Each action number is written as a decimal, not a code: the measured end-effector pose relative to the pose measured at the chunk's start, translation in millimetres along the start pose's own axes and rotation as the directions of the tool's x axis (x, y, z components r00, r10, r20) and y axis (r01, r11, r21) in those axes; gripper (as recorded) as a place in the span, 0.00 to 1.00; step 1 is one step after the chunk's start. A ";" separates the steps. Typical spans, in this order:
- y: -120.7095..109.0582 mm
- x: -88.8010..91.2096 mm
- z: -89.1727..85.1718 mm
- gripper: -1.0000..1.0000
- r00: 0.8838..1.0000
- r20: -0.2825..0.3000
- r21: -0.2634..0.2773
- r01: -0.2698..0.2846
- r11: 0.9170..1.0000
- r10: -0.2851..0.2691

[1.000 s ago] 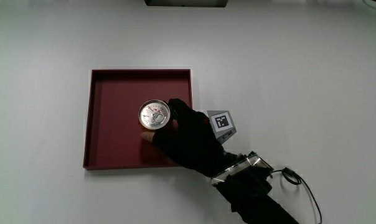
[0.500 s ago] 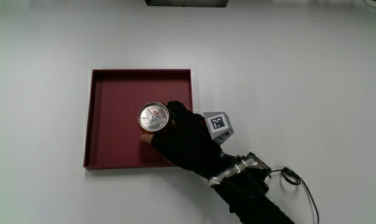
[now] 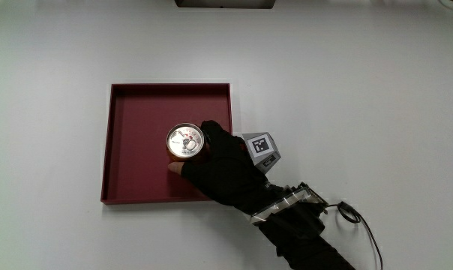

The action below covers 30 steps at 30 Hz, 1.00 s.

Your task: Place red bull into plate

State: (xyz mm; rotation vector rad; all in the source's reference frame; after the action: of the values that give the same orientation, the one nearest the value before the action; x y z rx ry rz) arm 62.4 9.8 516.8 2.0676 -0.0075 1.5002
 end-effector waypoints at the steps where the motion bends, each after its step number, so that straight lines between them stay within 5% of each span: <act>1: 0.0 -0.5 0.1 0.35 1.000 -0.001 -0.004 0.004 1.000 -0.004; 2: 1.3 2.1 -0.4 0.33 0.999 -0.052 -0.074 0.007 0.997 -0.011; 3: 1.2 2.4 -0.1 0.32 0.999 -0.048 -0.074 0.009 0.997 -0.013; 4: -1.0 -1.8 0.5 0.31 1.000 -0.007 -0.002 -0.002 1.000 0.002; 5: 1.0 2.7 -0.5 0.29 0.999 -0.048 -0.074 0.012 0.997 -0.015; 8: 1.0 4.2 -0.6 0.25 0.998 -0.056 -0.073 0.007 0.997 -0.011; 9: -0.2 2.7 0.1 0.24 1.000 -0.017 -0.002 0.000 1.000 0.000; 12: -0.9 5.7 1.2 0.19 0.999 -0.052 -0.001 -0.009 1.000 0.009; 13: -1.0 5.9 1.2 0.18 0.995 -0.103 -0.065 -0.012 0.998 0.005; 19: -8.4 3.4 4.0 0.10 0.992 -0.126 -0.036 -0.033 0.999 0.028; 24: -18.9 -0.3 9.9 0.03 0.995 -0.090 -0.021 -0.052 0.998 0.050; 30: -34.3 1.1 16.4 0.00 0.994 0.043 -0.020 -0.102 0.995 0.103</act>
State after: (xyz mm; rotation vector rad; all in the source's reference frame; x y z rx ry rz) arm 88.4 31.3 499.1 2.1140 -0.1460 1.5091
